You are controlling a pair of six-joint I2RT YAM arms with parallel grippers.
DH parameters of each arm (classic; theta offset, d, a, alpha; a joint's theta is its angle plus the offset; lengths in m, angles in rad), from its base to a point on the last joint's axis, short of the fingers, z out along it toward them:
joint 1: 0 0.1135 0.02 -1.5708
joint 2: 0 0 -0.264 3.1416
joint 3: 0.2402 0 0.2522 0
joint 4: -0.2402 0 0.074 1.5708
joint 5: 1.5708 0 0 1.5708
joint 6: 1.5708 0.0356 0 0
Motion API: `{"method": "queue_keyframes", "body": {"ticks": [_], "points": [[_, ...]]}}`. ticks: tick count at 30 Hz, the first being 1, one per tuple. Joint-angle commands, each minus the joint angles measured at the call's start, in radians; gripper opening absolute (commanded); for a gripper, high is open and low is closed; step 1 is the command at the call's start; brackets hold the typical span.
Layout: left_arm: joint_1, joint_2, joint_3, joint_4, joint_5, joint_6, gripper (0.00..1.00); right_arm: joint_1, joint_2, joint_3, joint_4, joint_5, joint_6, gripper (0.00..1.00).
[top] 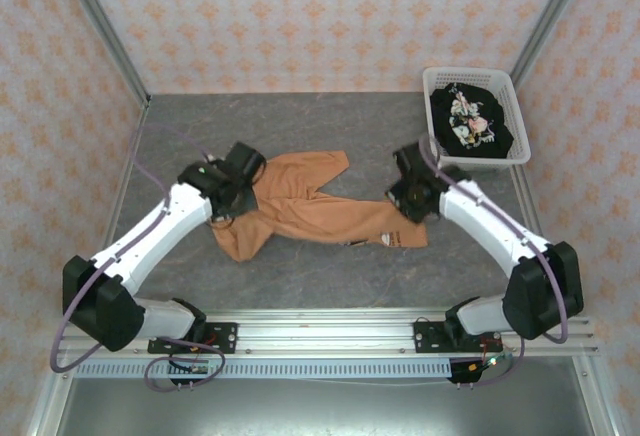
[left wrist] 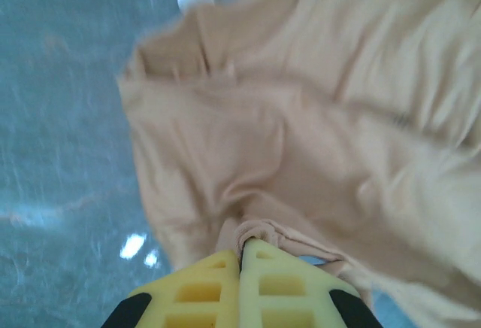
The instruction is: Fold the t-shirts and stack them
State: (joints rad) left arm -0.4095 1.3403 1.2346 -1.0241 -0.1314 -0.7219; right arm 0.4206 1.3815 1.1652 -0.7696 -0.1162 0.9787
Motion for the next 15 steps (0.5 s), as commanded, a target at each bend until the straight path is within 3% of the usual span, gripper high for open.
{"method": "queue_keyframes", "body": {"ticks": [1,4,8,15], "points": [[0.070,0.021,0.212,-0.024,-0.076,0.069,0.00,-0.023,0.036,0.242,-0.066,0.148,-0.193,0.00],[0.104,0.033,0.383,-0.040,-0.117,0.121,0.00,-0.036,0.061,0.433,-0.075,0.171,-0.264,0.00],[0.115,-0.010,0.508,-0.039,-0.168,0.168,0.00,-0.043,0.032,0.562,-0.033,0.152,-0.333,0.00],[0.115,-0.248,0.476,0.062,-0.227,0.226,0.00,-0.042,-0.210,0.488,0.131,0.051,-0.417,0.00]]}}
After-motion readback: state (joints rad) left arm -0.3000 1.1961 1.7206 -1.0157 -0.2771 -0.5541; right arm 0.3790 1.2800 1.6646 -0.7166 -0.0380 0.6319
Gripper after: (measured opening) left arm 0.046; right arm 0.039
